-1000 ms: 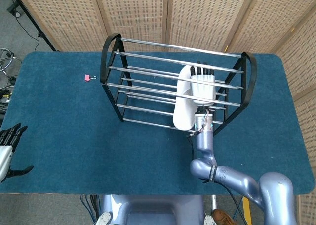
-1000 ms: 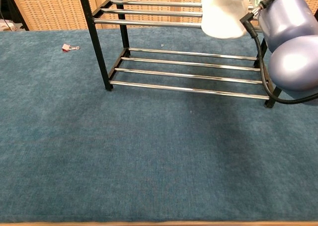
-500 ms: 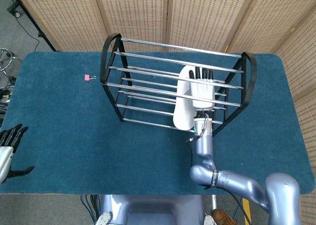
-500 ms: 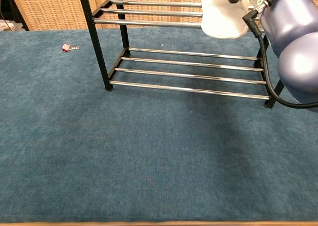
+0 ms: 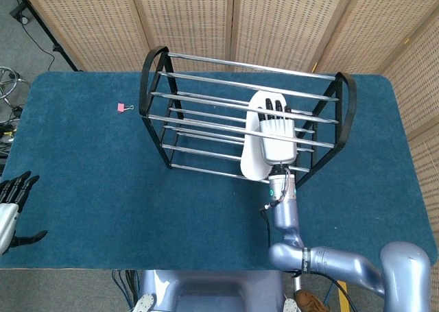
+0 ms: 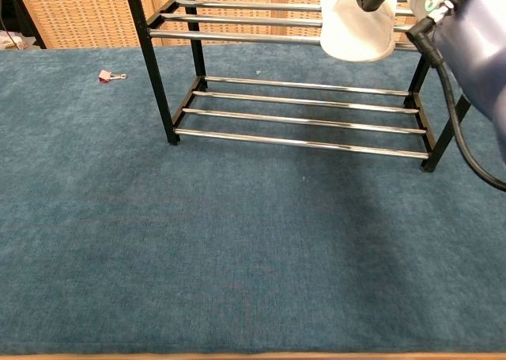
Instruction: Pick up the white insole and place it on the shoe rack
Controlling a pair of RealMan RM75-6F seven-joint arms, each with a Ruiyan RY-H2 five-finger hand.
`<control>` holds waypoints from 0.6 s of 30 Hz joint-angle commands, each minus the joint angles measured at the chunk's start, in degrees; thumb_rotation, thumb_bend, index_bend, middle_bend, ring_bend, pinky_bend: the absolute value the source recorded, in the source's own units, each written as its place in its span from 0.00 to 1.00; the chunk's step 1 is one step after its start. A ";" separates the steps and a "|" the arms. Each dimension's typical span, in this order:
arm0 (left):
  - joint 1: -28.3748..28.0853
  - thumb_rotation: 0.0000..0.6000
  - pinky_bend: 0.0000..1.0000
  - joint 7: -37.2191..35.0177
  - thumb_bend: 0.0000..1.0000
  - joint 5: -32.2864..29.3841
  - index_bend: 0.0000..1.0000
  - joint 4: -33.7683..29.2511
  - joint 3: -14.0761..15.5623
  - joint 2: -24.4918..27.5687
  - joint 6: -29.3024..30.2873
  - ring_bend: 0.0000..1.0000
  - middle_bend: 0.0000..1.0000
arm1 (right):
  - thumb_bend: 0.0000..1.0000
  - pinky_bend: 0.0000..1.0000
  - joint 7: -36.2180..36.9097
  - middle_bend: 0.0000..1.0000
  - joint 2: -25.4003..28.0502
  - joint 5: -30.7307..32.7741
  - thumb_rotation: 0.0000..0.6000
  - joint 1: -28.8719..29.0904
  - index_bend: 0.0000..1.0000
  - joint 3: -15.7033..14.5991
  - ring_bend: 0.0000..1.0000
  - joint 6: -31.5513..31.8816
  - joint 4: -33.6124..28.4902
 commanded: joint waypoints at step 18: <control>-0.13 1.00 0.00 1.92 0.00 -0.03 0.00 -0.02 0.15 -0.82 -0.12 0.00 0.00 | 0.24 0.22 11.15 0.20 11.96 -17.18 1.00 -6.28 0.29 -13.27 0.18 -2.36 -13.88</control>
